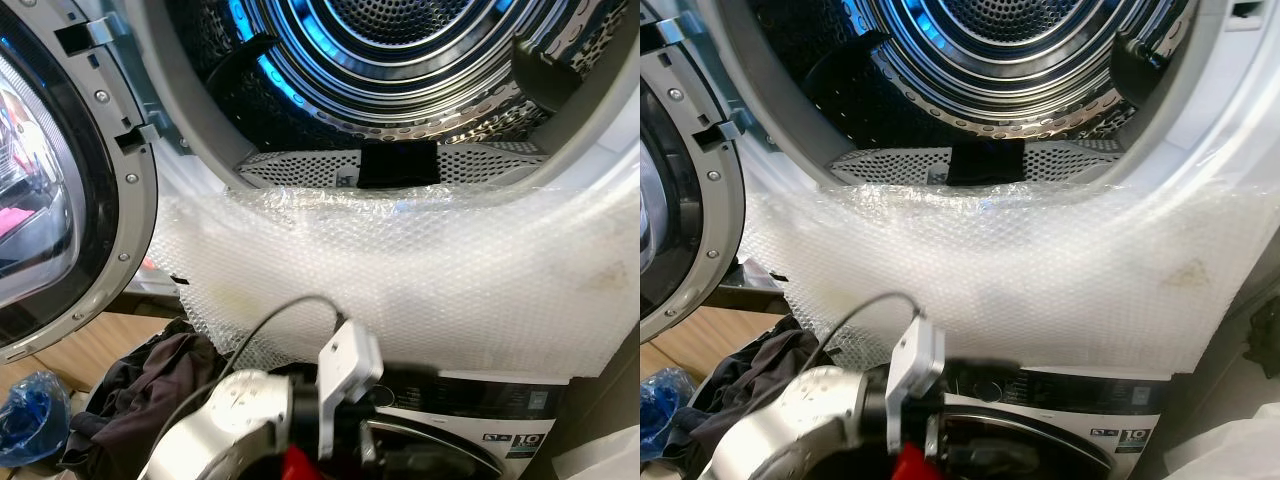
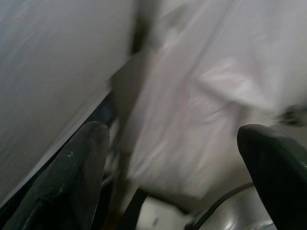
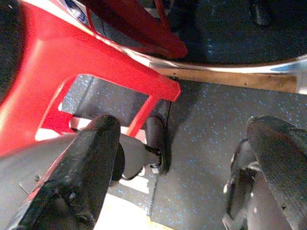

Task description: Clothes washing

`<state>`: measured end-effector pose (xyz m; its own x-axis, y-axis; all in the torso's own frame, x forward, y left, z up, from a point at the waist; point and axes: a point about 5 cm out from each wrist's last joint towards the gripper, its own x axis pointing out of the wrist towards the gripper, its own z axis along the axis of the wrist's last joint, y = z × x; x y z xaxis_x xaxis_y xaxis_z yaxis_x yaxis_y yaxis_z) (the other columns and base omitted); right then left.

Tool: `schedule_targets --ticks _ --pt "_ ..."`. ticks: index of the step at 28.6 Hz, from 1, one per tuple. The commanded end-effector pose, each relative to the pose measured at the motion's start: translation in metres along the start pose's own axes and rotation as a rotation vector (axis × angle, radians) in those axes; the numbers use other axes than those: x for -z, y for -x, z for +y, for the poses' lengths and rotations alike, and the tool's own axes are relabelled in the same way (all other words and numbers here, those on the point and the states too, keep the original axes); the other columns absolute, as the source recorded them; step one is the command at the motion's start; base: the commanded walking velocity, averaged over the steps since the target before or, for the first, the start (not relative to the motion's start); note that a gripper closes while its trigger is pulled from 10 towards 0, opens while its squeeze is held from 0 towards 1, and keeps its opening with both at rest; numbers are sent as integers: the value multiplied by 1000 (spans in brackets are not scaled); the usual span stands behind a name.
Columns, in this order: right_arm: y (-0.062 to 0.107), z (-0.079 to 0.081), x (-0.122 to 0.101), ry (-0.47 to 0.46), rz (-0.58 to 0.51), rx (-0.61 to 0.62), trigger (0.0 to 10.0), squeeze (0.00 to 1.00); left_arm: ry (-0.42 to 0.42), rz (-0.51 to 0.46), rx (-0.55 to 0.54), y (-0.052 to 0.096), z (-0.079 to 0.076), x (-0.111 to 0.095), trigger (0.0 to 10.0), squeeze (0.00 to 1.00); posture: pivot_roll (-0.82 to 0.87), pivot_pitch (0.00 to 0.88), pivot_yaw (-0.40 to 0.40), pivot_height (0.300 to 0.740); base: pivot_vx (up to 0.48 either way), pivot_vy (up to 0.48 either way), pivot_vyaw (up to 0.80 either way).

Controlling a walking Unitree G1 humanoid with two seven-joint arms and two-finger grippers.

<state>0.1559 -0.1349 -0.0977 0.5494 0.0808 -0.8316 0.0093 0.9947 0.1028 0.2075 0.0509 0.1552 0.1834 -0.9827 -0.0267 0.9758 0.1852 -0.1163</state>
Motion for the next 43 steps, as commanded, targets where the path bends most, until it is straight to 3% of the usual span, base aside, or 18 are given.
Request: schedule_targets --ticks 1,3,5,8,12,13,20,22,23,26,27,33,36,37,38,39,40,43 --pt "-1 13 3 -15 16 -28 10000 0 14 40 -80 11 7 7 10000 0 135 0 231 740 0 0 0" --pt "-1 17 0 -11 14 -35 10000 0 25 103 -177 24 12 22 10000 0 135 0 239 740 0 0 0" --pt "-3 19 -4 -4 9 -38 10000 0 39 178 -470 49 30 43 10000 0 131 0 245 740 0 0 0" --pt "-3 19 -6 0 5 -38 10000 0 70 166 -633 57 37 45 10000 0 140 0 236 740 0 0 0" --pt "-3 16 -9 13 3 -39 10000 0 29 191 -808 63 41 41 10000 0 145 0 219 740 0 0 0" --pt "-3 12 -8 15 6 -29 10000 0 4 194 -907 68 41 37 10000 0 152 0 211 740 0 0 0" --pt "-2 1 -5 15 17 -5 10000 0 -63 270 -1098 88 31 29 10000 0 149 0 209 740 0 0 0" --pt "-1 -3 -3 16 20 2 10000 0 -51 317 -1052 91 27 31 10000 0 155 0 211 740 0 0 0" --pt "-1 -5 -2 18 25 7 10000 0 -43 300 -942 87 20 29 10000 0 164 0 207 740 0 0 0" --pt "-1 -6 -2 20 29 9 10000 0 -82 235 -904 87 17 19 10000 0 165 0 206 740 0 0 0" --pt "-1 -7 -1 20 30 10 10000 0 -44 191 -961 94 16 16 10000 0 163 0 208 740 0 0 0" --pt "-1 -8 -3 9 27 17 10000 0 -49 237 -1131 129 0 16 10000 0 177 0 217 740 0 0 0" --pt "-1 -7 -2 12 29 15 10000 0 4 258 -1101 131 -12 19 10000 0 202 0 212 740 0 0 0" --pt "-1 -7 -2 13 30 14 10000 0 9 266 -1068 131 -15 19 10000 439 209 0 210 740 0 0 0" --pt "-1 -6 -1 21 34 9 10000 0 -9 290 -985 130 -21 20 10000 678 221 0 207 740 0 0 0" --pt "-1 -4 -1 29 37 3 10000 0 -49 318 -955 132 -23 19 10000 1000 221 0 207 740 0 0 0" --pt "-1 -4 -1 29 37 3 10000 0 -49 318 -955 132 -23 19 10000 1000 221 0 207 740 0 0 0" --pt "-1 -3 -1 46 40 -6 10000 0 -106 407 -1068 154 -20 17 10000 1000 240 0 207 740 0 0 0"
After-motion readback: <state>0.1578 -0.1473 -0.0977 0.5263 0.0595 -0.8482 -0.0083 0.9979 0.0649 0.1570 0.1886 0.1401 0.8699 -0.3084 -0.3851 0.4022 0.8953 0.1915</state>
